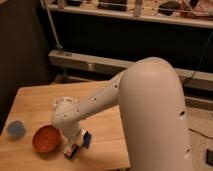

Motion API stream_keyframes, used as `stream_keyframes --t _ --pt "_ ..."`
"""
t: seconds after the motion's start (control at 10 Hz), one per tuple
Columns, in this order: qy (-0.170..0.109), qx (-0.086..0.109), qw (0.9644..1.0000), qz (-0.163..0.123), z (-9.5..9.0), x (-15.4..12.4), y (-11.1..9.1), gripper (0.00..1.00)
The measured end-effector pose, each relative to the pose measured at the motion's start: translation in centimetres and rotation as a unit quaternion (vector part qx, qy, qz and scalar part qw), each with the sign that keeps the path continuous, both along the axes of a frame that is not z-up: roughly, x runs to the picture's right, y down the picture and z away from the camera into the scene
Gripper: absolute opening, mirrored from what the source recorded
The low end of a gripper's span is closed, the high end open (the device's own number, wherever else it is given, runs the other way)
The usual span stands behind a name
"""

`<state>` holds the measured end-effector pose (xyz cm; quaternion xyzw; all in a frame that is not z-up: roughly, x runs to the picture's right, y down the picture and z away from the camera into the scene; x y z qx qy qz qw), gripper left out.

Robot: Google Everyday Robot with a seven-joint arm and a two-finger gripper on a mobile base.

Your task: Place the eraser on the white sponge

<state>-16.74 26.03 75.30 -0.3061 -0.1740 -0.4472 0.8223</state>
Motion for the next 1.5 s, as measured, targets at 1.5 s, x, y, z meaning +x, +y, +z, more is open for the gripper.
stream_keyframes --t 1.5 --pt "0.022 0.151 0.9804 0.124 -4.0 6.6 -14.5 0.80"
